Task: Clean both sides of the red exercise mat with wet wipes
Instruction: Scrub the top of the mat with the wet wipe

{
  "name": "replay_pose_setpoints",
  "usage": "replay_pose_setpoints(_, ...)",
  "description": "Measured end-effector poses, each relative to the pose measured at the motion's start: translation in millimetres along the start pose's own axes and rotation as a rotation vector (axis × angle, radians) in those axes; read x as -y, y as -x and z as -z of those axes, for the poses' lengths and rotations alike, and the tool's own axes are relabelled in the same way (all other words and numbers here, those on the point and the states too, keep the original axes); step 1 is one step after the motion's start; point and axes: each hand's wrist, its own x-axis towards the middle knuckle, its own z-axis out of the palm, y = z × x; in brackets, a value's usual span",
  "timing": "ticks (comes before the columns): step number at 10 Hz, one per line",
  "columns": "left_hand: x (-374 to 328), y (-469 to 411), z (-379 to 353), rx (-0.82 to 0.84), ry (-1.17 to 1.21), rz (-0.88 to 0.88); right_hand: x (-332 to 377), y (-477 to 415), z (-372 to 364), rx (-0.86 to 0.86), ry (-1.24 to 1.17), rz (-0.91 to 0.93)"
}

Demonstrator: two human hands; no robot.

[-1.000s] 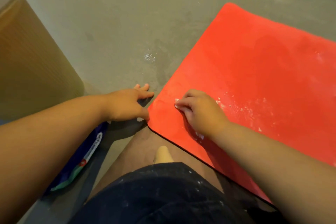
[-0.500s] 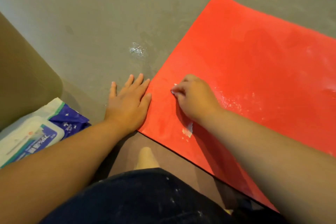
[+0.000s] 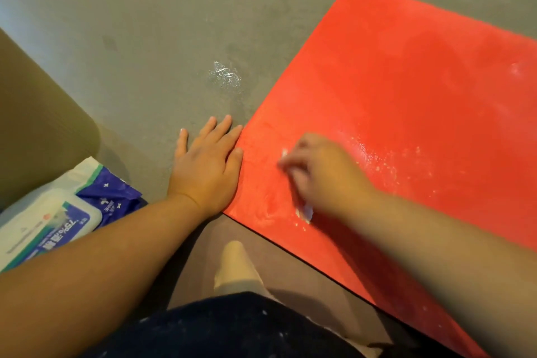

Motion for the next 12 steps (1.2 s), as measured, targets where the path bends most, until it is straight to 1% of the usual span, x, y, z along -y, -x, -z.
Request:
replay_pose_setpoints(1, -0.1, 0.8, 0.0, -0.01, -0.001, -0.003, 30.0, 57.1, 0.6, 0.17, -0.127, 0.199)
replay_pose_setpoints(2, -0.1, 1.4, 0.3, -0.006, -0.004, -0.001, 11.7, 40.1, 3.9, 0.161, -0.066, 0.274)
replay_pose_setpoints(3, 0.5, 0.4, 0.6, 0.001, -0.002, 0.001, -0.5, 3.3, 4.5, -0.004, -0.023, 0.105)
replay_pose_setpoints(4, -0.1, 0.3, 1.4, -0.006, -0.003, 0.004, 18.2, 17.9, -4.4, 0.054, -0.073, 0.174)
replay_pose_setpoints(5, -2.6, -0.1, 1.7, -0.012, 0.0, 0.007, 36.5, 60.2, -2.8, 0.309, -0.13, 0.366)
replay_pose_setpoints(6, -3.9, -0.3, 1.3, -0.014, -0.003, 0.006, 28.5, 68.6, -4.6, 0.348, -0.091, 0.471)
replay_pose_setpoints(7, -3.5, -1.1, 0.7, -0.008, -0.003, 0.009, 33.1, 61.6, -10.6, 0.248, -0.097, 0.422)
replay_pose_setpoints(8, -3.1, -1.4, 0.0, -0.014, 0.0, 0.006, 34.7, 48.3, -7.2, 0.085, -0.148, 0.26)
replay_pose_setpoints(9, -2.7, -0.7, -0.1, -0.021, 0.006, 0.005, 25.2, 39.6, 2.6, -0.028, -0.192, 0.126)
replay_pose_setpoints(10, -2.8, -1.3, -0.2, -0.019, 0.013, 0.001, 21.8, 61.2, 5.4, 0.191, -0.072, 0.275)
replay_pose_setpoints(11, -1.9, -0.6, -0.5, -0.016, 0.017, -0.001, 14.7, 82.0, 15.7, 0.34, -0.058, 0.329)
replay_pose_setpoints(12, -1.7, -0.8, -0.6, -0.025, 0.015, -0.002, 12.6, 74.5, 15.8, 0.312, -0.035, 0.326)
